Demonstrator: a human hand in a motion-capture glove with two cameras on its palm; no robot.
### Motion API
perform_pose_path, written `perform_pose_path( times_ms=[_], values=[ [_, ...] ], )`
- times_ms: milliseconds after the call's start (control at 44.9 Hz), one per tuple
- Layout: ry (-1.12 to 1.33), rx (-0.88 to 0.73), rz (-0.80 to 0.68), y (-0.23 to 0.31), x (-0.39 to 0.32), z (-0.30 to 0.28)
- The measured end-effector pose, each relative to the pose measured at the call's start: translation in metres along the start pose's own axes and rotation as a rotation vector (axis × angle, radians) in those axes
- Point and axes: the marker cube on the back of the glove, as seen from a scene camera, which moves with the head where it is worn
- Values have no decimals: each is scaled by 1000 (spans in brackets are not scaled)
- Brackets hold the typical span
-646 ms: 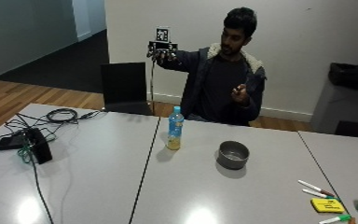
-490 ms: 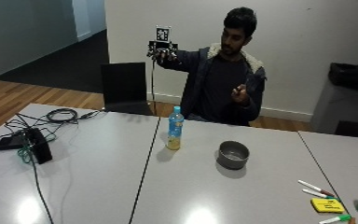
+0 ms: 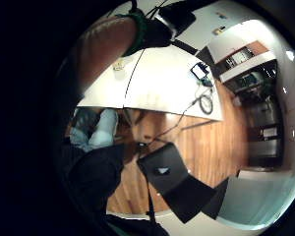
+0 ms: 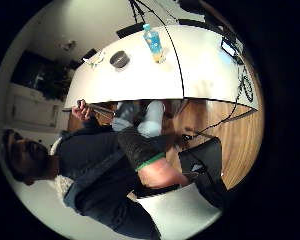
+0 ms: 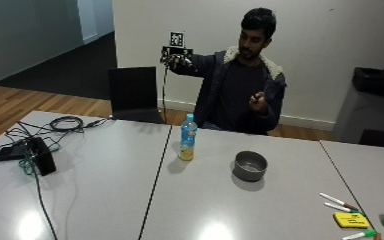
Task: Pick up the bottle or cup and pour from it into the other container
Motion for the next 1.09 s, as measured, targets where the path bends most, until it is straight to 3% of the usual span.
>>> perform_pose_path(
  times_ms=[67,178,290,401,490,557,668,735,869,980,1092],
  values=[
    [-5,-56,4,6,-5,4],
    [-15,123,-18,-31,-18,28],
    [-44,2,110,-46,-41,52],
    [-117,116,-12,-85,-57,88],
    [-204,82,96,-107,-74,116],
    [-258,136,65,-127,-80,138],
    [-321,23,133,-147,-84,165],
    [-363,73,94,-168,-80,186],
    [-475,40,199,-204,-75,214],
    [-602,106,112,-248,-65,238],
    [-773,103,306,-267,-64,256]
  ],
)
